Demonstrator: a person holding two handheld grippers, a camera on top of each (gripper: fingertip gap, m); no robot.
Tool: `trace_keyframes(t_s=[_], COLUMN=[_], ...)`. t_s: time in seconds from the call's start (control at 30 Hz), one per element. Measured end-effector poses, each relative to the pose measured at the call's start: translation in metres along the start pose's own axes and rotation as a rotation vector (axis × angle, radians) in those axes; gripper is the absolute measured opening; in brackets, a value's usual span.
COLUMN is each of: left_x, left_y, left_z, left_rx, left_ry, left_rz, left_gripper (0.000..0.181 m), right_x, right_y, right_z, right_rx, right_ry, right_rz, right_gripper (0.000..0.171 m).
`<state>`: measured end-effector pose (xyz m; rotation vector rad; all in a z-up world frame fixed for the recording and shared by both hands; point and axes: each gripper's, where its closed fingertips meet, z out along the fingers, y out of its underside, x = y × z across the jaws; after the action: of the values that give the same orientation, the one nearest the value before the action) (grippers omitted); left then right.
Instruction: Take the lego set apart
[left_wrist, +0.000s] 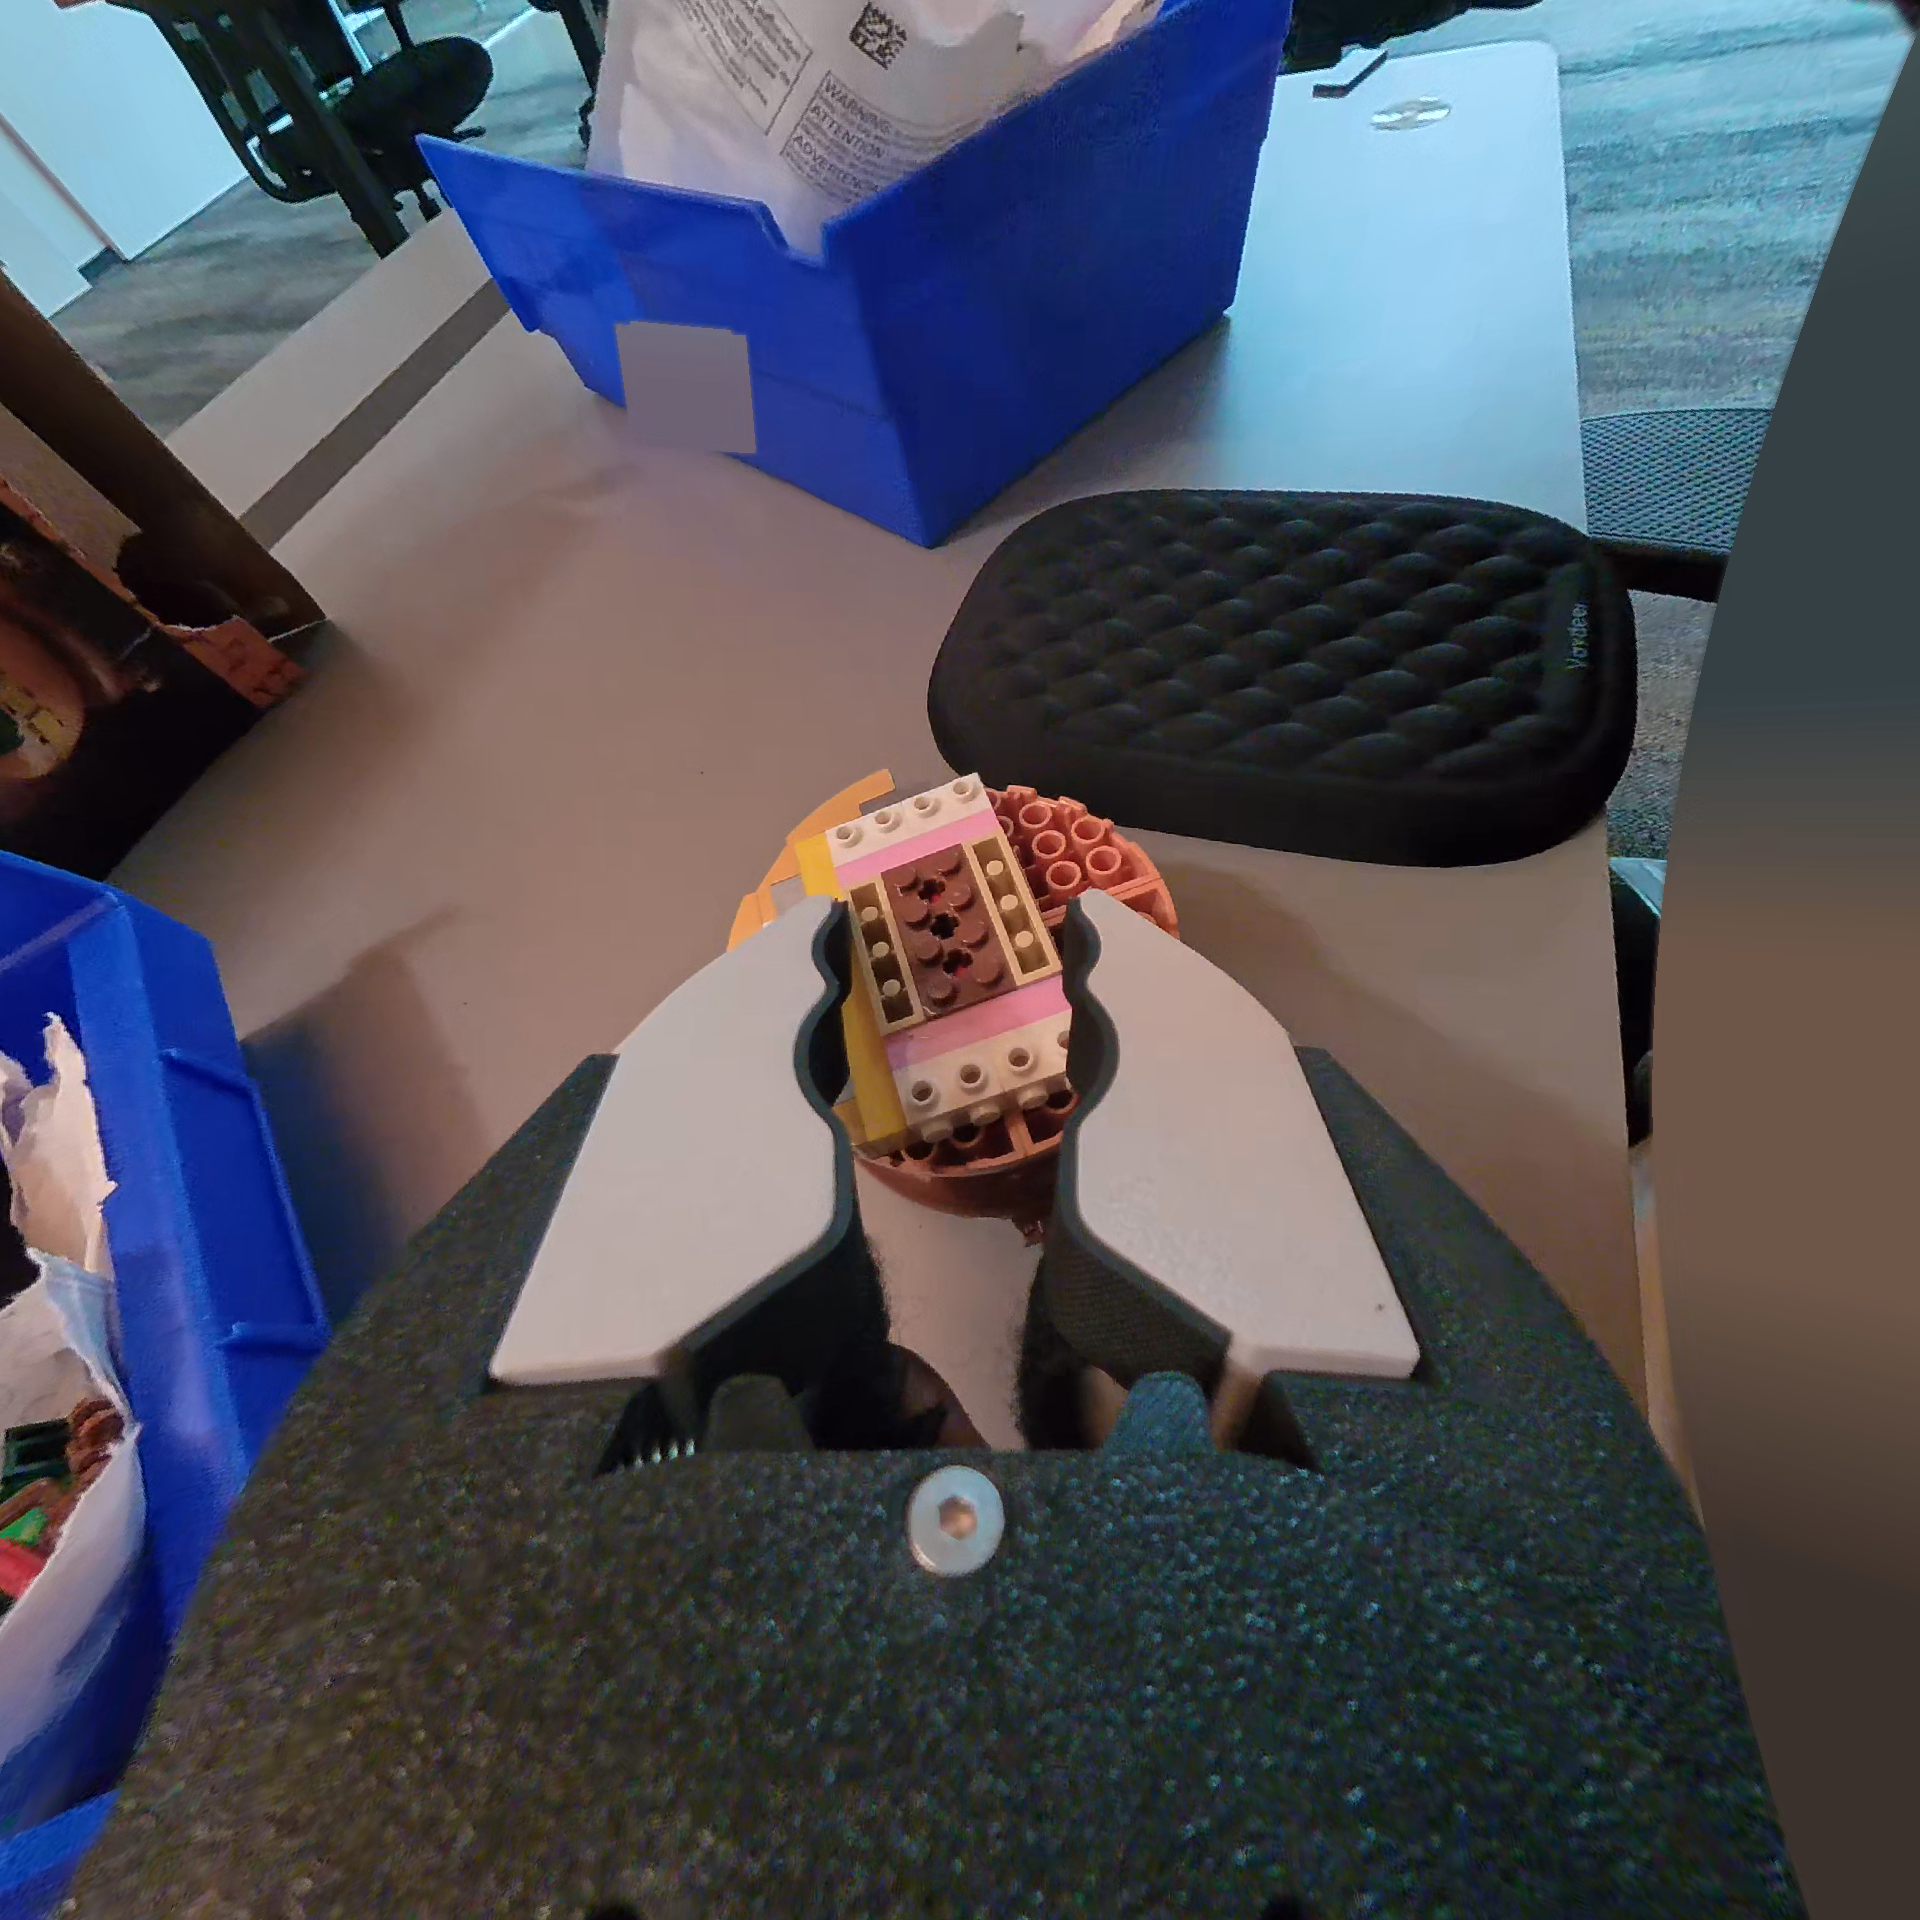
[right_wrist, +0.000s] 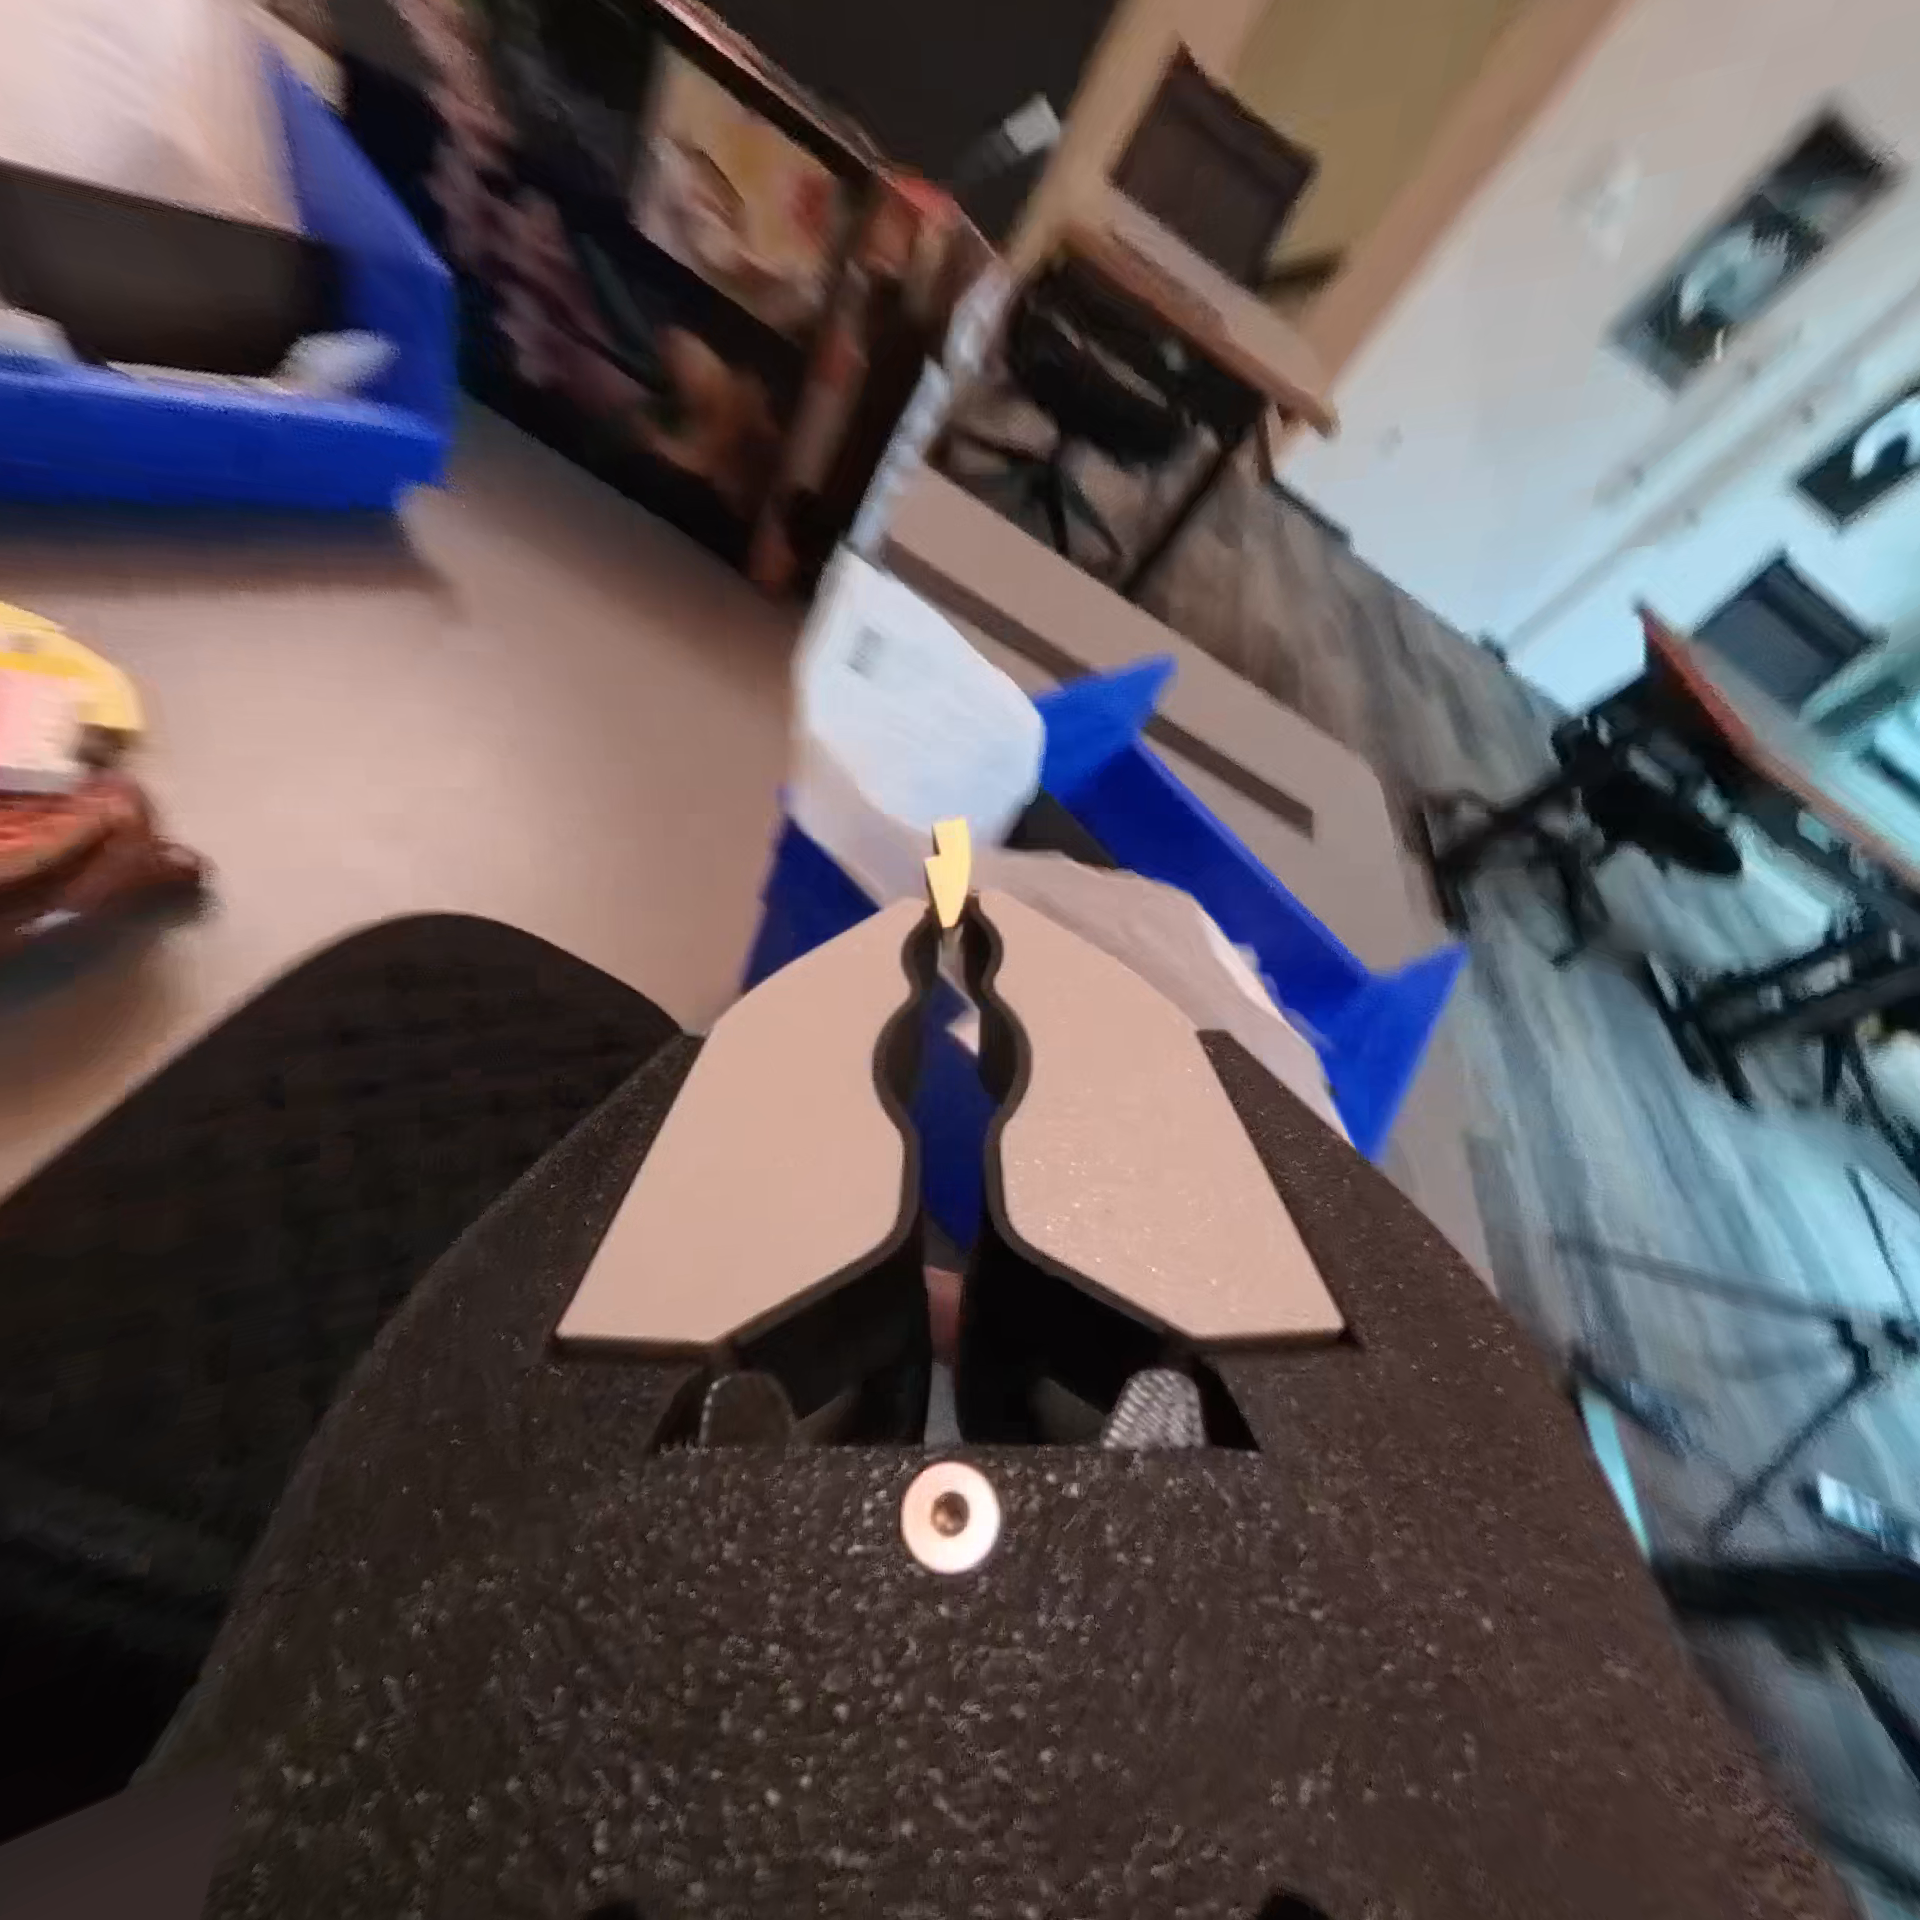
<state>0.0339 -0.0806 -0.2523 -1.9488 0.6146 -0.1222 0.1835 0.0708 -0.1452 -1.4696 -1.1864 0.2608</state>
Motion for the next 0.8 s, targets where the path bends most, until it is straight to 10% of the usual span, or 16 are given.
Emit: trace_keyframes(t_s=[0.13,0.4,0.53,0.8], left_x=[0.000,0.000,0.000,0.012], left_y=[0.000,0.000,0.000,0.004], left_z=[0.000,0.000,0.000,-0.013], left_rx=[-0.007,0.009,0.017,0.020], left_ry=[-0.002,0.009,0.022,0.226], left_rz=[0.003,0.000,0.008,0.098], left_gripper=[0.039,0.039,0.039,0.038], right_x=[0.029,0.033,-0.077,-0.211], right_y=[0.043,0.019,-0.040,-0.011], right_z=[0.024,0.032,0.013,0.039], right_rx=[-0.276,-0.113,0.267,0.157], right_ry=[-0.059,-0.047,-0.459,-1.116], right_rz=[0.149,0.110,-0.107,-0.072], right_gripper=[0.006,0.032,0.021,0.022])
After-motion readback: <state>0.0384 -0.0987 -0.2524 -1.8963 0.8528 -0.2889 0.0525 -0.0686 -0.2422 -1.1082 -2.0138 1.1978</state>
